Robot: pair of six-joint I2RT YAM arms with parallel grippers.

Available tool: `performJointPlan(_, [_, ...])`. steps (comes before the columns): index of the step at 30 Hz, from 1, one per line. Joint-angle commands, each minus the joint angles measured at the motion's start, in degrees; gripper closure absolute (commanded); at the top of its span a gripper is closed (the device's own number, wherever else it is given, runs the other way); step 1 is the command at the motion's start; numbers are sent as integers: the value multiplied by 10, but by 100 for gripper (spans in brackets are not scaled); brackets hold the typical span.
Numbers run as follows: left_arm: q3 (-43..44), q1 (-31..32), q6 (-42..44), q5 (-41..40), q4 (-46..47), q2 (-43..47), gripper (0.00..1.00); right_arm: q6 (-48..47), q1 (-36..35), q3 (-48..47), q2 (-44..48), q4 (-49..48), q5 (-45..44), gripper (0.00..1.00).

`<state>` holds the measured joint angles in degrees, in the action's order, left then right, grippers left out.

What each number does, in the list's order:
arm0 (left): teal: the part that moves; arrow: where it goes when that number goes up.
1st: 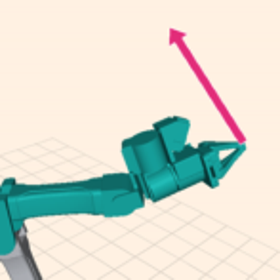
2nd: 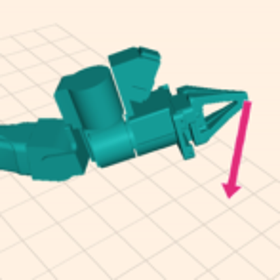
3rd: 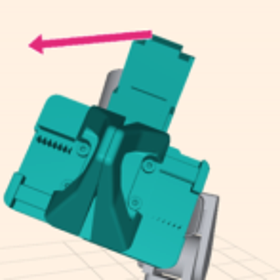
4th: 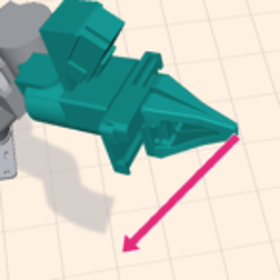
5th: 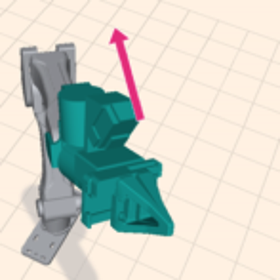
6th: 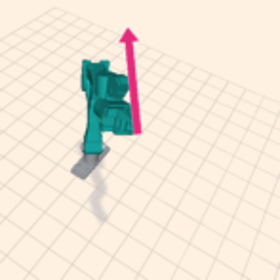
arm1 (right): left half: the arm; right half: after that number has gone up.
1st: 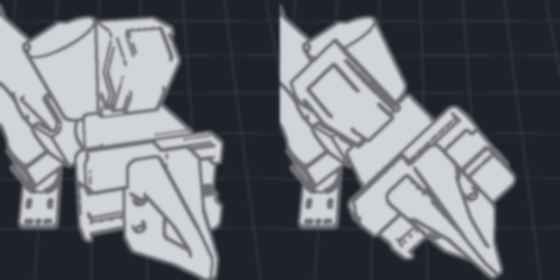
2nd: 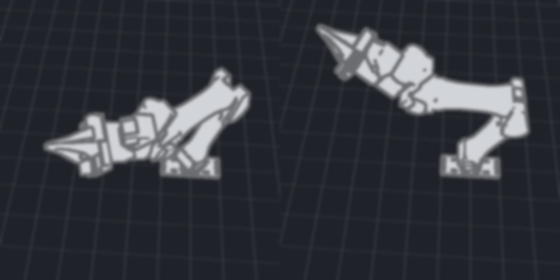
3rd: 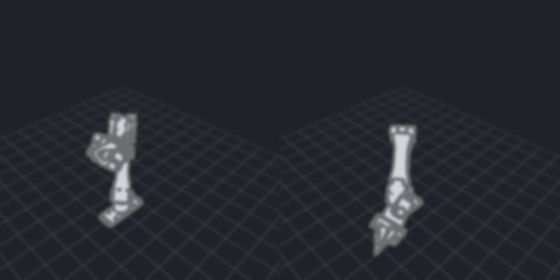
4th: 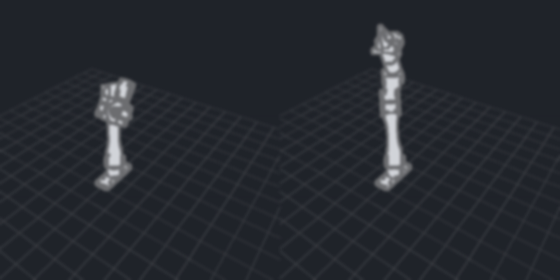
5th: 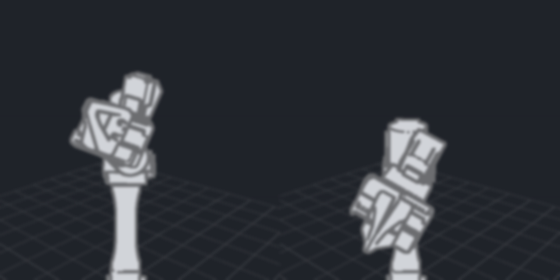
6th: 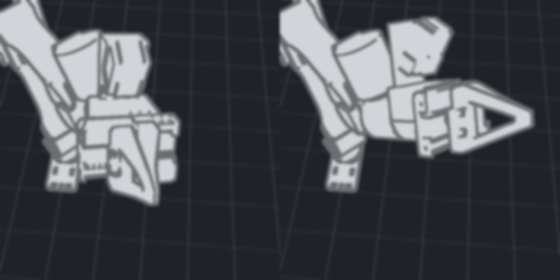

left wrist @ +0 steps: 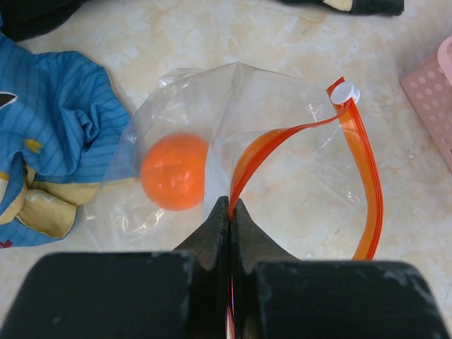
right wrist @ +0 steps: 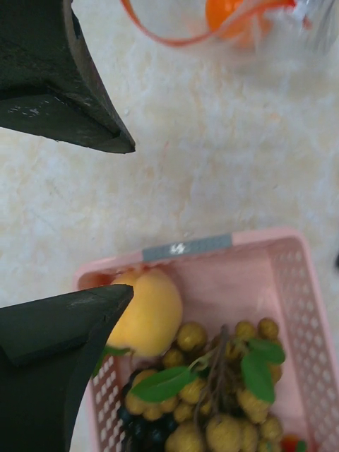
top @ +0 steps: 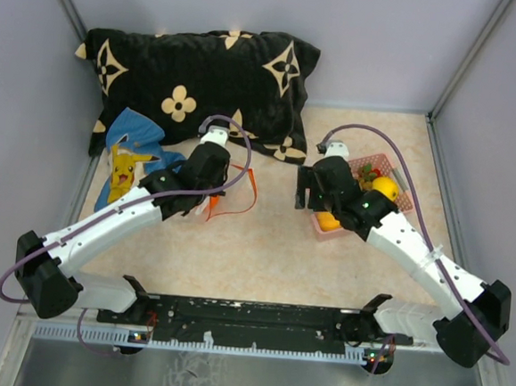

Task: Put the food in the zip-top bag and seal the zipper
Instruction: Pick up the fake fruit from the bin.

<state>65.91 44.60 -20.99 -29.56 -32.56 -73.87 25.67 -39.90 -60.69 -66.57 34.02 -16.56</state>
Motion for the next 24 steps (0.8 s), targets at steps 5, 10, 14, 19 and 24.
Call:
performJointPlan(5, [-6,-2,3,0,7,12,100,50,29,61,17,66,-99,25])
performJointPlan(10, [-7,-2,2,2,5,11,100,73,47,110,15,38,-110,26])
performJointPlan(14, [-6,-2,2,5,5,8,100,78,57,134,14,8,-123,29])
performJointPlan(19, [-4,-2,2,8,6,4,100,75,78,154,-1,-30,-115,29])
performJointPlan(24, [-6,-2,3,6,3,4,100,64,97,162,-29,-63,-83,30])
